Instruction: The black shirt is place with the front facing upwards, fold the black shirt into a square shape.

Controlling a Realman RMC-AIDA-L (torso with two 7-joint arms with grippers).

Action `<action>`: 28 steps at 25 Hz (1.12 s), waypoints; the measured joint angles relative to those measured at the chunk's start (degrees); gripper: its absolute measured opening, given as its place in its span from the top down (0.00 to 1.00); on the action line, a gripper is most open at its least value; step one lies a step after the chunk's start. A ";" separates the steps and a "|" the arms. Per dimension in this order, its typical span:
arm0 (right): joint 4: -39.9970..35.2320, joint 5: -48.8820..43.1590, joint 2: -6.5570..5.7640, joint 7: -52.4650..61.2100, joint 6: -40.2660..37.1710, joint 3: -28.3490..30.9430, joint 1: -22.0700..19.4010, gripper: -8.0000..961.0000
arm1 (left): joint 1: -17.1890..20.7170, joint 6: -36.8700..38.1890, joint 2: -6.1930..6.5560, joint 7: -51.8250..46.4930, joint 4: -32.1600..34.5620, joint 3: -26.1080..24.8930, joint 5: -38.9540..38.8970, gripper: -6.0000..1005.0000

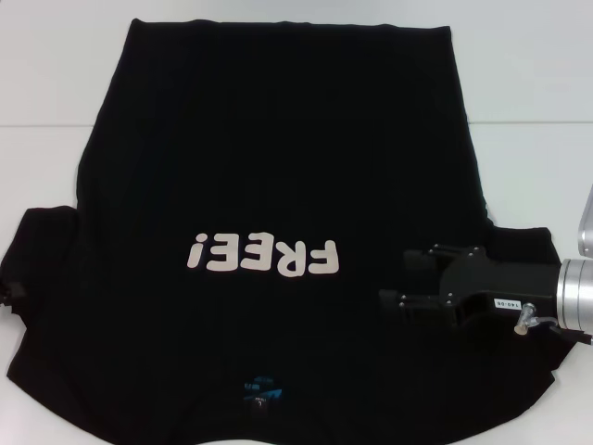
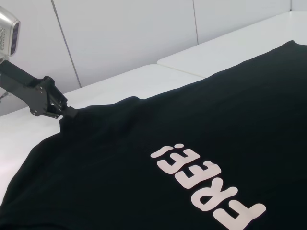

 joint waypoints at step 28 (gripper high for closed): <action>0.16 2.29 -0.09 0.00 -0.02 0.09 -0.72 0.20 | 1.94 -0.45 2.15 -0.30 7.33 -0.67 0.10 0.98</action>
